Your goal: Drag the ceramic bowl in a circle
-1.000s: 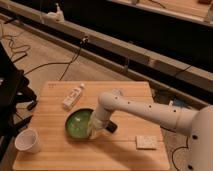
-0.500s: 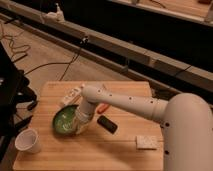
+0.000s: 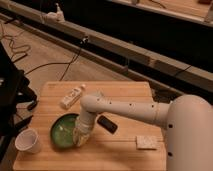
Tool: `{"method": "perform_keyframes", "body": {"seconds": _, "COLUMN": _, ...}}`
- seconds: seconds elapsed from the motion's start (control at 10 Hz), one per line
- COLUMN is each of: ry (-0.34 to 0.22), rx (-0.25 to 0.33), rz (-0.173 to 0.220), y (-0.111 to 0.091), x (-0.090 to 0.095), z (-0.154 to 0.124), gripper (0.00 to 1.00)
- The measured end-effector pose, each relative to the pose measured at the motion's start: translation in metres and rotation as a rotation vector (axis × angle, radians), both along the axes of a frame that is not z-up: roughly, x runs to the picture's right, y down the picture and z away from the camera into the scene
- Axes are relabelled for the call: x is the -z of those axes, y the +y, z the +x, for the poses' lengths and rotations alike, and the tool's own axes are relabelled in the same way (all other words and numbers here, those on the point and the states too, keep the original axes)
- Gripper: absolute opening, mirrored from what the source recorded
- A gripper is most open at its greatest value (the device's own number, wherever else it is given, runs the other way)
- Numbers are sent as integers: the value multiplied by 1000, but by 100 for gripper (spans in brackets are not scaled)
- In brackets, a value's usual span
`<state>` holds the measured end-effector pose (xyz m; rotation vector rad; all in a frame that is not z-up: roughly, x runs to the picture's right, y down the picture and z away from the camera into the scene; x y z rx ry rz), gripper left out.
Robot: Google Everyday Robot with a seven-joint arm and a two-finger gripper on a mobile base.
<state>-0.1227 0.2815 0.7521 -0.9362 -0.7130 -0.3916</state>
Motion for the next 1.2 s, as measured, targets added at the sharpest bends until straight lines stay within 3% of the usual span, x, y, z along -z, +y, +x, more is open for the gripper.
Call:
{"method": "perform_keyframes", "body": {"seconds": 0.2, "ry": 71, "rx": -38, "rz": -11, "y": 2, "x": 4, "z": 28, "gripper": 0}}
{"method": "perform_keyframes", "body": {"seconds": 0.4, "ry": 145, "rx": -60, "rz": -5, "y": -12, "x": -3, "z": 61, "gripper": 0}}
{"method": "perform_keyframes", "body": {"seconds": 0.6, "ry": 153, "rx": -47, "rz": 7, "y": -28, "x": -12, "z": 66, "gripper": 0}}
{"method": "perform_keyframes", "body": {"seconds": 0.9, "ry": 61, "rx": 3, "rz": 46, "y": -52, "x": -31, "z": 21, "gripper": 0}}
{"method": "perform_keyframes", "body": {"seconds": 1.2, "ry": -68, "rx": 64, "rz": 36, "y": -38, "x": -25, "z": -30, "gripper": 0}}
